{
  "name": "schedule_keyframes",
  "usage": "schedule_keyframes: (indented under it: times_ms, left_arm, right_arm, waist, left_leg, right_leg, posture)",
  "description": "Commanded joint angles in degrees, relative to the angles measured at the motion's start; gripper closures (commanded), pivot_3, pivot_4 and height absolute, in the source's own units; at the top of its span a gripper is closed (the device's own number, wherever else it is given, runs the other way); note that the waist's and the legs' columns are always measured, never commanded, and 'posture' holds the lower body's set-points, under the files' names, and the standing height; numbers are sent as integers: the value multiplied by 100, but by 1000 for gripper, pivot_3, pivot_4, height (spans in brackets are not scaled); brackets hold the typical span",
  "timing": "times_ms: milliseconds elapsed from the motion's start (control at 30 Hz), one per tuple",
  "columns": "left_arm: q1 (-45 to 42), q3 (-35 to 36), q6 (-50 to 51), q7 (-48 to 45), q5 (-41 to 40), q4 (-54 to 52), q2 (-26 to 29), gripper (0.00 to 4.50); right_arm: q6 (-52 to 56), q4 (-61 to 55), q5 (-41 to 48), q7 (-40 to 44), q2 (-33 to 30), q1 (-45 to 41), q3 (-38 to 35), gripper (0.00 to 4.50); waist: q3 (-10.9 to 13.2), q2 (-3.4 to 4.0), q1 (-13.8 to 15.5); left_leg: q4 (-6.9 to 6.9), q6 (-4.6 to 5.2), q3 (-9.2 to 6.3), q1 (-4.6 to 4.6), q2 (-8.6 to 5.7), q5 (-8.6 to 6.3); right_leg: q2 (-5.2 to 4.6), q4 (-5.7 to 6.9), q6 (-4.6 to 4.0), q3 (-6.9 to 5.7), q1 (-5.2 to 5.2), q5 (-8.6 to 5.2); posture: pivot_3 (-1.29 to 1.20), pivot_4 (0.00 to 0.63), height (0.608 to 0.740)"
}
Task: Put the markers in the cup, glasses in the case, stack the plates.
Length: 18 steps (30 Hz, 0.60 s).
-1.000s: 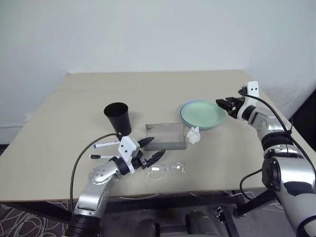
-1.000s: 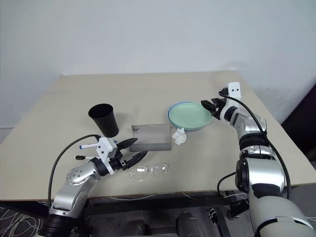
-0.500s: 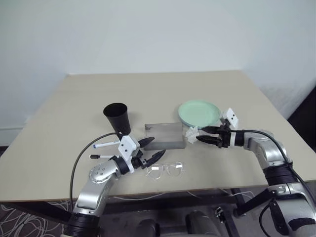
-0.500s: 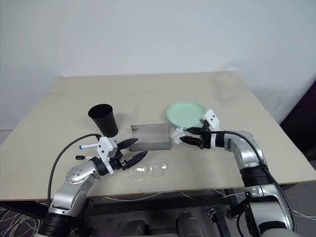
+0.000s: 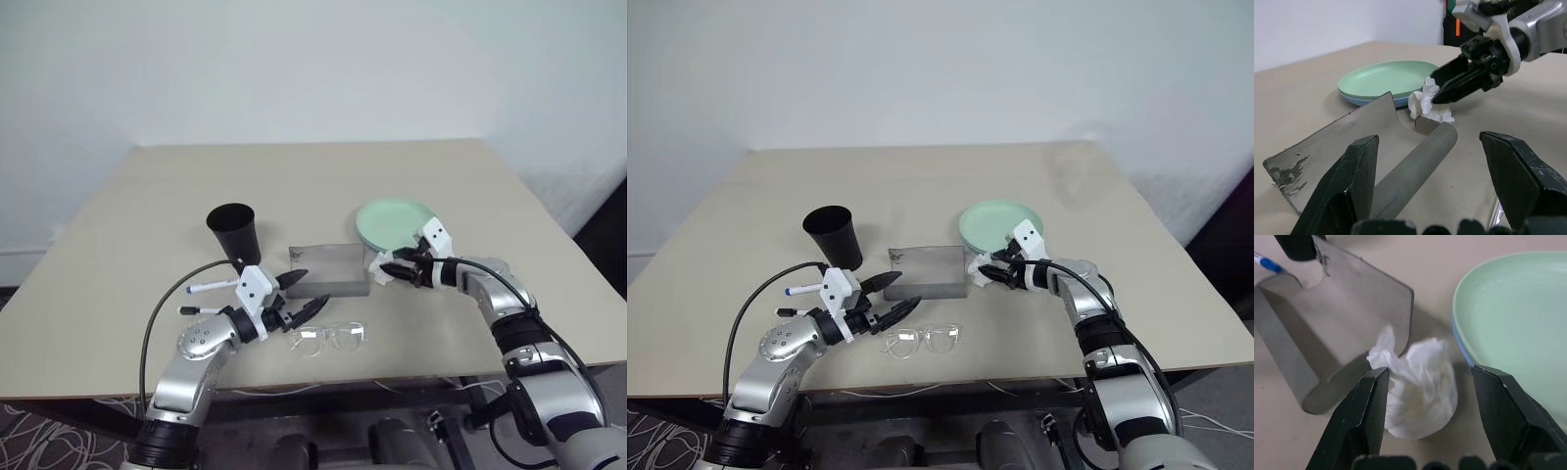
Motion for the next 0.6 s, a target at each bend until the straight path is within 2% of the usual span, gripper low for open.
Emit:
schedule_keyframes:
  times_ms: [33, 233, 267, 433, 600]
  left_arm:
    - [-21, 49, -112, 18, -22, -240, 6, 997]
    - [13, 52, -148, 2, -24, -216, 12, 997]
    - [10, 46, -157, -2, -20, -199, 8, 997]
    - [6, 29, -190, -15, -12, -161, -6, 997]
    - [10, 21, -209, -19, -10, -138, -11, 997]
  right_arm:
    - [-174, -124, 103, 106, 35, -193, -108, 2234]
    - [-115, -224, 239, 216, -12, -244, -296, 4322]
    - [-86, -268, 286, 251, -23, -259, -339, 4481]
    - [17, -428, 444, 254, -71, -349, -523, 4481]
    - [33, -45, 489, -340, -17, -793, -904, 4481]
  waist:
    - [0, 0, 0]
    - [0, 1, 0]
    - [0, 1, 0]
    - [0, 1, -1]
    - [0, 2, -4]
  left_leg:
    - [0, 0, 0, 0, 0, 0]
    - [1, 0, -1, 2, 0, 0]
    - [1, 0, -1, 2, 0, 0]
    - [1, 0, -2, 2, 0, 0]
    - [1, 0, -1, 2, 0, 0]
  right_leg:
    - [0, 0, 0, 0, 0, 0]
    - [0, 2, 0, 0, 1, 0]
    - [0, 2, 0, 0, 1, 0]
    - [0, 2, 0, 0, 1, 0]
    - [0, 3, -1, 0, 0, 0]
  posture:
    - [0, 0, 737]
    - [0, 0, 737]
    - [0, 0, 737]
    - [0, 0, 737]
    - [0, 0, 737]
